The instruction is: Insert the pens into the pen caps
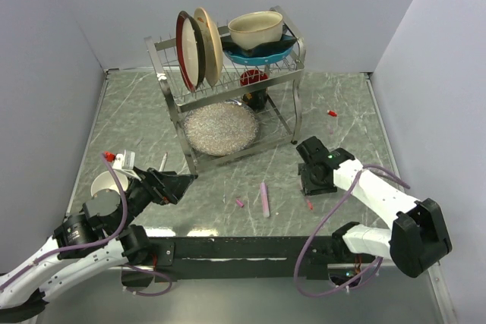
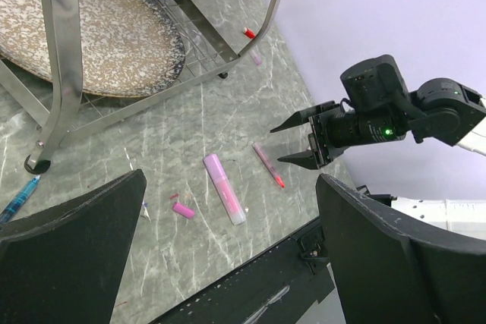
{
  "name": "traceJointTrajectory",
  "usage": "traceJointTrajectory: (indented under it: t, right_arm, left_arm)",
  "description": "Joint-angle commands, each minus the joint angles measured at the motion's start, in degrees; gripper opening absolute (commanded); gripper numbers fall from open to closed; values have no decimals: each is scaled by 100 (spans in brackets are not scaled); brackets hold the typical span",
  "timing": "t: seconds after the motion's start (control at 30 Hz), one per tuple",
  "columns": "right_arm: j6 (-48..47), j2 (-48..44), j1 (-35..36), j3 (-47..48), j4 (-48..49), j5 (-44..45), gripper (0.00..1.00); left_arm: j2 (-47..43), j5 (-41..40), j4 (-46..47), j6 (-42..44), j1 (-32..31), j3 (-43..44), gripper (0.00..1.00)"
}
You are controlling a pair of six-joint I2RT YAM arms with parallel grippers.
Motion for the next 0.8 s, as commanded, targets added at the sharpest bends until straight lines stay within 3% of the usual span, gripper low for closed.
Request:
traceJointTrajectory:
  t: [0.0,0.77]
  right_arm:
    - [774,-38,-223,-240,24,-119,61]
    - [1205,648,-496,-784,289,-181,56]
  left_arm:
    - [-85,4,107,69,-28,28,99]
    - [-85,-31,45,17,-28,46,99]
